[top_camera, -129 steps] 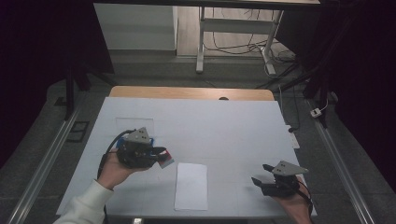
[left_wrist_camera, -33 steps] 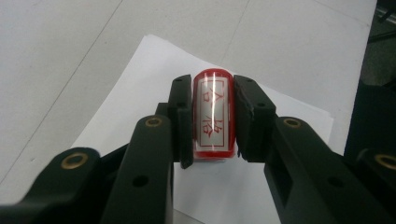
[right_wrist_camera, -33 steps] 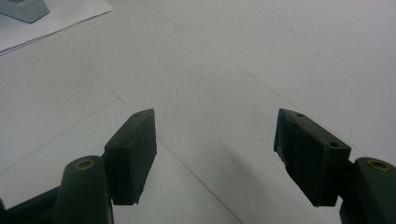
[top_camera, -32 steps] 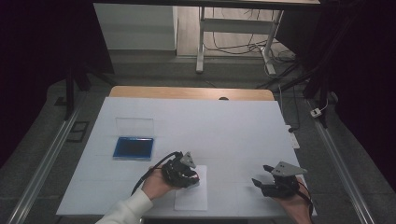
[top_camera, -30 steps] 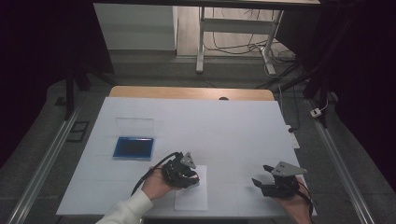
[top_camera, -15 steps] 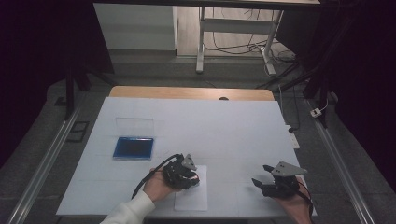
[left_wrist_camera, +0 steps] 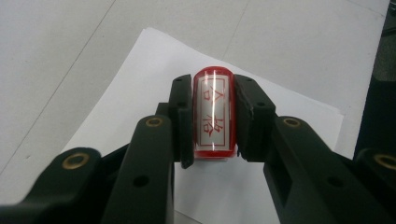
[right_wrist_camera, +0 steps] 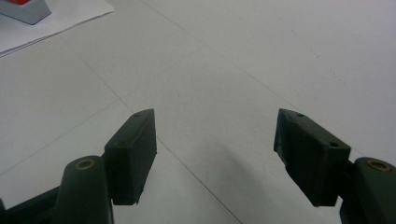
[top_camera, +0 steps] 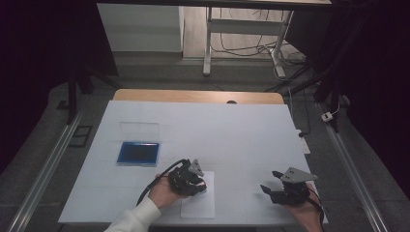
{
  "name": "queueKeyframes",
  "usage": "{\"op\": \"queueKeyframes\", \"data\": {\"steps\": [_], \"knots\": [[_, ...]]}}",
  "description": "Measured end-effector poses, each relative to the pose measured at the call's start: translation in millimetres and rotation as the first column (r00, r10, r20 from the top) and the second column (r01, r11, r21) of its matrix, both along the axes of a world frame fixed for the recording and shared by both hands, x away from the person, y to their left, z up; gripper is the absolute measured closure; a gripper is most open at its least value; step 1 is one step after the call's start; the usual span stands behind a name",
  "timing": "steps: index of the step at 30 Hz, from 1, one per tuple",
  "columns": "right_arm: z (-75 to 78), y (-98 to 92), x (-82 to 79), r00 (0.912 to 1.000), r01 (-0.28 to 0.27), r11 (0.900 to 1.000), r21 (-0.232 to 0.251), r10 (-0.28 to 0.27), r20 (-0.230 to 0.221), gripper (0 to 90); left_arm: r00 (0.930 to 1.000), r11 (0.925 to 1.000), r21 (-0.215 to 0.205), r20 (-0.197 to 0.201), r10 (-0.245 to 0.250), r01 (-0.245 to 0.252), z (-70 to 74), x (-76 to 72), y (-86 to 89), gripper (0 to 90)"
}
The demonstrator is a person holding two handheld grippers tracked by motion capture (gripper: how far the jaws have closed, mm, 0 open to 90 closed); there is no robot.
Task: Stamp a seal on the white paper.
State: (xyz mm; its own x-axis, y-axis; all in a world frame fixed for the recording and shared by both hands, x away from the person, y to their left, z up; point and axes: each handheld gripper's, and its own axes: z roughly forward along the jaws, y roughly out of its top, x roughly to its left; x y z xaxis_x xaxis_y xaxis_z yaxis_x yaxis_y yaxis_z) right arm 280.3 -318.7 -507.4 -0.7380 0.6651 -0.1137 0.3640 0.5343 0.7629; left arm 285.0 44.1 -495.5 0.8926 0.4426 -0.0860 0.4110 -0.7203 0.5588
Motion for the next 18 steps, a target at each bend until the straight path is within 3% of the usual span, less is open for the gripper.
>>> {"op": "queueKeyframes", "data": {"steps": [10,11,18], "knots": [[0.8,0.9,-0.2,1.0,-0.003,1.0,-0.002,0.003,0.002,29.8,1.0,0.9999,-0.011,0.001,0.001,-0.001,1.0,-0.1,1.3,70.4],[1.1,1.0,-0.4,1.0,-0.003,1.0,0.001,0.003,0.003,29.8,1.0,0.9996,-0.028,0.009,-0.001,0.002,2.9,-0.5,3.3,70.3],[1.8,-1.2,-0.9,1.0,0.003,1.0,0.002,-0.003,0.004,30.0,0.9996,0.9994,-0.035,0.029,-0.006,0.007,10.3,-4.4,5.0,69.9]]}}
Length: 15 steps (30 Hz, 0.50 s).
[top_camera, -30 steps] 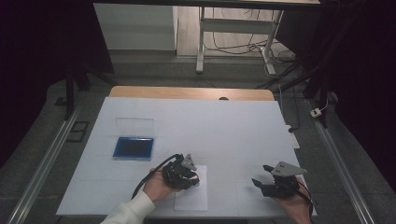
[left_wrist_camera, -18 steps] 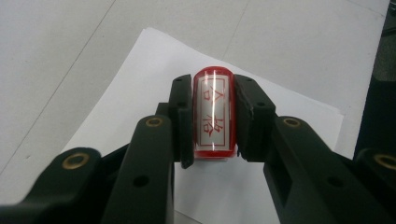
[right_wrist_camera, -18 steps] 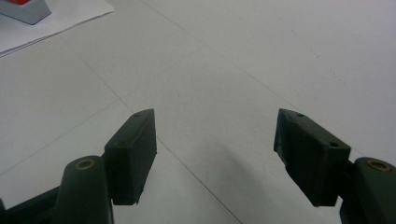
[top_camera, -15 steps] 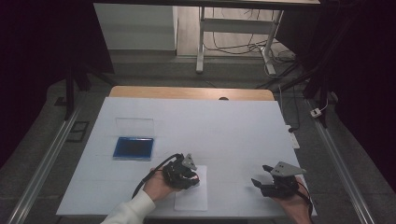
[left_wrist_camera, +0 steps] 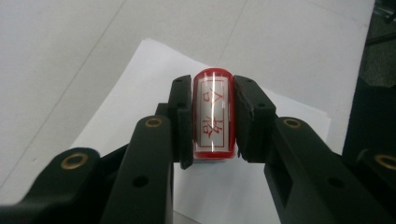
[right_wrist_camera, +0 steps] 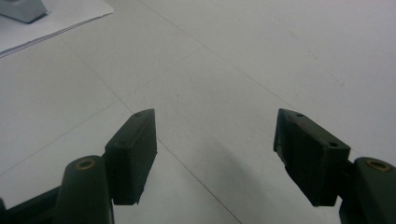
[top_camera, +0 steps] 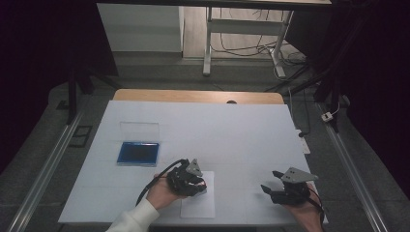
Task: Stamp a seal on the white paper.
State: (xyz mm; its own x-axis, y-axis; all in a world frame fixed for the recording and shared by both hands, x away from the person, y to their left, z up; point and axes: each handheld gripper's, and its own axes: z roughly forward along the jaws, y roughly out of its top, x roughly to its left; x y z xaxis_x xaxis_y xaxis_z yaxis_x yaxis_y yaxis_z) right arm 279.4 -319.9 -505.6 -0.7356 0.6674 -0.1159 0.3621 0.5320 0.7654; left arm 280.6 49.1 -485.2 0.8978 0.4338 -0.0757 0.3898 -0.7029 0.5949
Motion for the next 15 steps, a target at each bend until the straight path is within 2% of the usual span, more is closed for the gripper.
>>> {"op": "queueKeyframes", "data": {"steps": [5,10,15], "knots": [[0.1,-0.7,-0.1,1.0,0.006,1.0,-0.002,-0.006,-0.001,30.0,1.0,0.9988,-0.048,-0.003,0.008,-0.008,11.6,0.9,8.7,69.8],[-0.8,-1.4,0.4,1.0,0.002,1.0,0.0,-0.002,-0.001,30.0,0.9998,0.9944,-0.104,-0.011,0.018,-0.019,22.2,1.7,18.5,69.8],[-0.8,-1.0,0.0,1.0,0.003,1.0,0.0,-0.003,0.001,30.1,0.9992,0.9892,-0.141,-0.004,0.039,-0.039,30.4,2.8,27.4,69.8]]}}
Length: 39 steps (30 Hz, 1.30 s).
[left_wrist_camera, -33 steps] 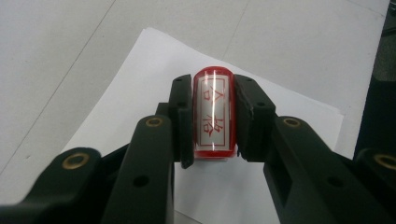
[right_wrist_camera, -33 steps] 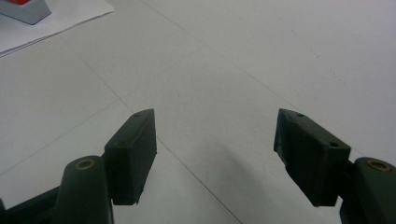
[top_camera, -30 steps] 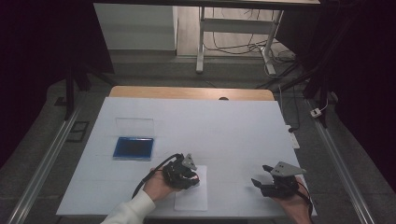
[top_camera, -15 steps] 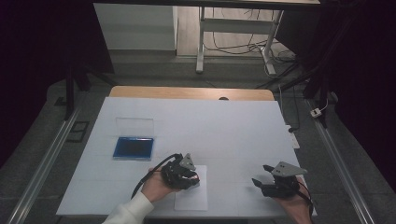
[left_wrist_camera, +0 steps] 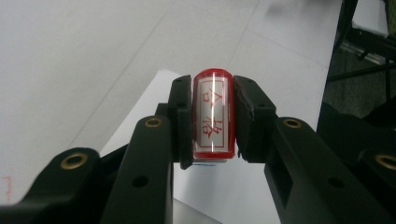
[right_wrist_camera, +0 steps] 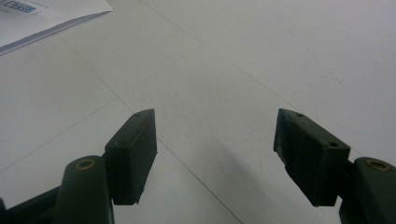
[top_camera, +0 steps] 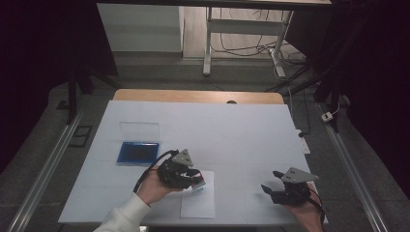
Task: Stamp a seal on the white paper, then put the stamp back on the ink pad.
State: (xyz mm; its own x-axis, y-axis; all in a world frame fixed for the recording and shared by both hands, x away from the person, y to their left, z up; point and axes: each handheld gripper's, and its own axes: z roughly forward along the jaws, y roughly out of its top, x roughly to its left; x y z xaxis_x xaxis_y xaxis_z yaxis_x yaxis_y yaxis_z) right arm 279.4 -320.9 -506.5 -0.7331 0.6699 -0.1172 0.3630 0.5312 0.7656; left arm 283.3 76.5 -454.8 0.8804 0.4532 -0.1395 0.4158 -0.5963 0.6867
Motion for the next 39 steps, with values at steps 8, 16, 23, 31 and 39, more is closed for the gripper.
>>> {"op": "queueKeyframes", "data": {"steps": [8,16,23,31,39], "knots": [[0.8,0.7,-0.1,1.0,-0.003,1.0,-0.001,0.003,0.002,30.0,0.9985,0.9981,-0.039,0.024,0.049,-0.048,12.2,1.8,21.0,69.8],[0.5,0.9,-0.3,1.0,-0.002,1.0,0.003,0.002,0.001,29.9,0.9918,0.9923,-0.037,0.044,0.12,-0.118,21.7,10.1,47.7,69.8],[-0.1,0.7,-0.1,1.0,-0.004,1.0,-0.002,0.004,0.001,29.8,0.9787,0.9795,-0.022,0.041,0.201,-0.2,21.0,19.7,75.9,69.7],[-0.2,1.5,-0.5,1.0,-0.004,1.0,-0.005,0.004,-0.004,29.8,0.9508,0.9513,0.002,0.032,0.308,-0.308,13.6,32.9,108.3,69.7],[-0.6,0.7,0.1,1.0,-0.004,1.0,-0.007,0.004,-0.004,29.8,0.915,0.9118,0.077,0.03,0.402,-0.403,-1.6,46.8,137.4,69.7]]}}
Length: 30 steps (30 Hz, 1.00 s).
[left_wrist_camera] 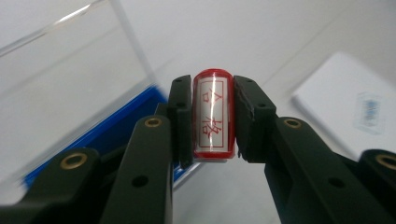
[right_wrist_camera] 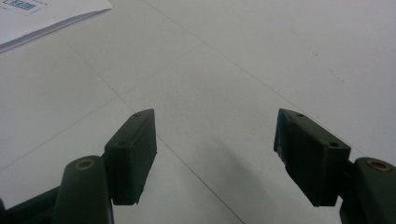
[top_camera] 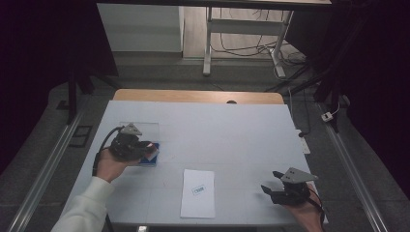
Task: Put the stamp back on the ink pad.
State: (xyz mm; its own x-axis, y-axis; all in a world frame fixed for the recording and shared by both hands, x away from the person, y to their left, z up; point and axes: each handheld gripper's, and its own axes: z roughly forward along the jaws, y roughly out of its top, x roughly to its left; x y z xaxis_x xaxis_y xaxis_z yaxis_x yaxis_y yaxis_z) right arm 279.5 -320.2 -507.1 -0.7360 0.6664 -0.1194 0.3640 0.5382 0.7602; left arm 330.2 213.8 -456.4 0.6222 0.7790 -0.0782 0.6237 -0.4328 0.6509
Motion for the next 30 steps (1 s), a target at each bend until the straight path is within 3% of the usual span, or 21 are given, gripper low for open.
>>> {"op": "queueKeyframes", "data": {"steps": [12,21,25,30], "knots": [[-1.3,-0.4,0.4,1.0,0.003,1.0,-0.005,-0.003,-0.003,29.9,0.9925,0.9923,0.048,-0.038,0.117,-0.115,-22.3,13.0,27.3,69.7],[-2.3,-1.6,0.5,0.9999,0.008,1.0,-0.007,-0.008,-0.01,30.0,0.9929,0.9912,0.079,-0.045,0.11,-0.107,-30.2,21.0,23.0,69.5],[-3.4,-2.5,0.7,0.9999,0.01,1.0,-0.017,-0.01,-0.005,30.0,0.9914,0.9898,0.073,-0.038,0.125,-0.122,-33.0,21.3,22.4,68.3],[-3.4,-3.3,-0.1,0.9998,0.019,1.0,-0.006,-0.019,-0.011,30.1,0.9876,0.9864,0.05,-0.002,0.157,-0.157,-29.6,12.9,25.8,42.4]]}}
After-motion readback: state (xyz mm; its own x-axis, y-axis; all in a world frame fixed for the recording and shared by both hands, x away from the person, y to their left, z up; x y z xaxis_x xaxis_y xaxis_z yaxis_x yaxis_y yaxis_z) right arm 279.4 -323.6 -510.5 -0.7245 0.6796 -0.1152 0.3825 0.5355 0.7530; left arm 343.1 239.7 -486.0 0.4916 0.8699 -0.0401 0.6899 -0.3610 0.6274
